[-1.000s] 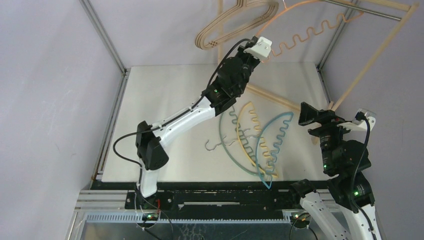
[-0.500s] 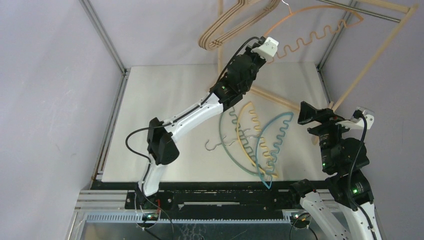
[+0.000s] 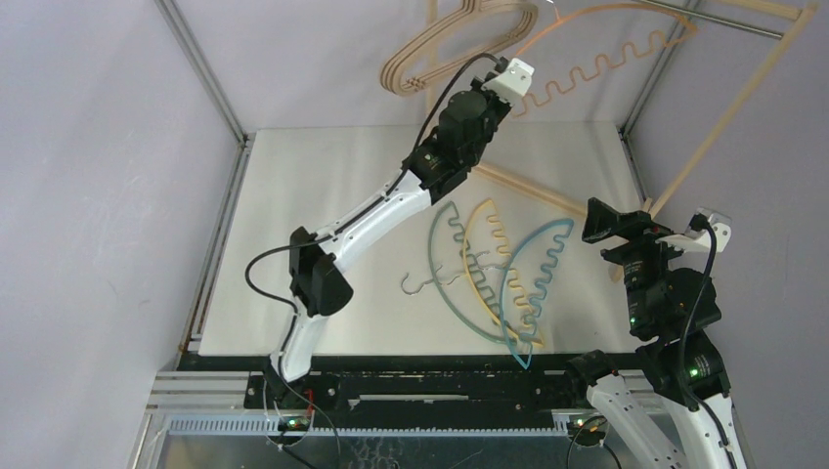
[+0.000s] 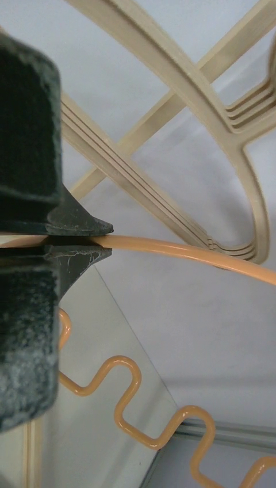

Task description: Organize the hangers

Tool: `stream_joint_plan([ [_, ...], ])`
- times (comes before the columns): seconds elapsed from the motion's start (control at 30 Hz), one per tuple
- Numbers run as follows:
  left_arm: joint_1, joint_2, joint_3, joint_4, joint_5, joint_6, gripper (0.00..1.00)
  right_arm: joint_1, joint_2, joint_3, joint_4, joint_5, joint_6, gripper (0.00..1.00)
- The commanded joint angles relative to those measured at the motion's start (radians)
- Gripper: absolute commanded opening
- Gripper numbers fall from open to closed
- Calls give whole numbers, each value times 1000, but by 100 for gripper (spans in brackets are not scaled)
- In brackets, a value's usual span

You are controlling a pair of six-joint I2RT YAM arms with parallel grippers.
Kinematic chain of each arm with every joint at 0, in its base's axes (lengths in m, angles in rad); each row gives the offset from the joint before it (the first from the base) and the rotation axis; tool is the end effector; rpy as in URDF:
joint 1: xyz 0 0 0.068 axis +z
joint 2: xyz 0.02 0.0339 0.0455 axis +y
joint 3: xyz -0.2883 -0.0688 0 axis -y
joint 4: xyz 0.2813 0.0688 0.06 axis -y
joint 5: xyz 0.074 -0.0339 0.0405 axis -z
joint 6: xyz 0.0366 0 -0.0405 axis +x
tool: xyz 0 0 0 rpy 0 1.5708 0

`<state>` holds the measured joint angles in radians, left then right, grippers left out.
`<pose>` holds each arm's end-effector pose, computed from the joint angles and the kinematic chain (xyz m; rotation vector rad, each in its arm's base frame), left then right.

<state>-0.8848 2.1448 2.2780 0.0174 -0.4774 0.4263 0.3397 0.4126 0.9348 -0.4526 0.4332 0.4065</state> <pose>0.3631 -0.4170 0.4684 0.5327 1.3349 -0.0378 0.0775 0.0111 0.4289 0.3966 1.4609 0.2739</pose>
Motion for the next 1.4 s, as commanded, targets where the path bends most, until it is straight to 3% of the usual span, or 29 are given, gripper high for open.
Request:
stream_joint_plan([
  [0.0,66,25,37,-105,34,-91,0,-7,-8,31,12,16,-14,91],
  [0.17,89,52,12,-131,32,-98,9,-7,-8,26,10,16,-5,91],
  [0.27,105,69,23,-142,34,-107,22,-7,-3,26,7,9,-6,91],
  [0.37,125,78,38,-159,51,-132,24,-8,-6,25,-1,12,-3,91],
  [0.47,135,76,34,-168,55,-145,44,-7,-8,23,-1,14,-4,91],
  [0.67,138,36,-38,-145,35,-147,75,-7,0,18,-4,11,-1,93],
  [0.77,138,-25,-147,-108,29,-150,98,-7,0,15,-9,5,0,95],
  [1.1,138,-362,-774,64,88,-291,99,-7,8,-23,-18,-25,18,100],
  [1.37,138,-580,-1132,121,126,-425,99,-8,78,-52,-46,-101,34,100],
])
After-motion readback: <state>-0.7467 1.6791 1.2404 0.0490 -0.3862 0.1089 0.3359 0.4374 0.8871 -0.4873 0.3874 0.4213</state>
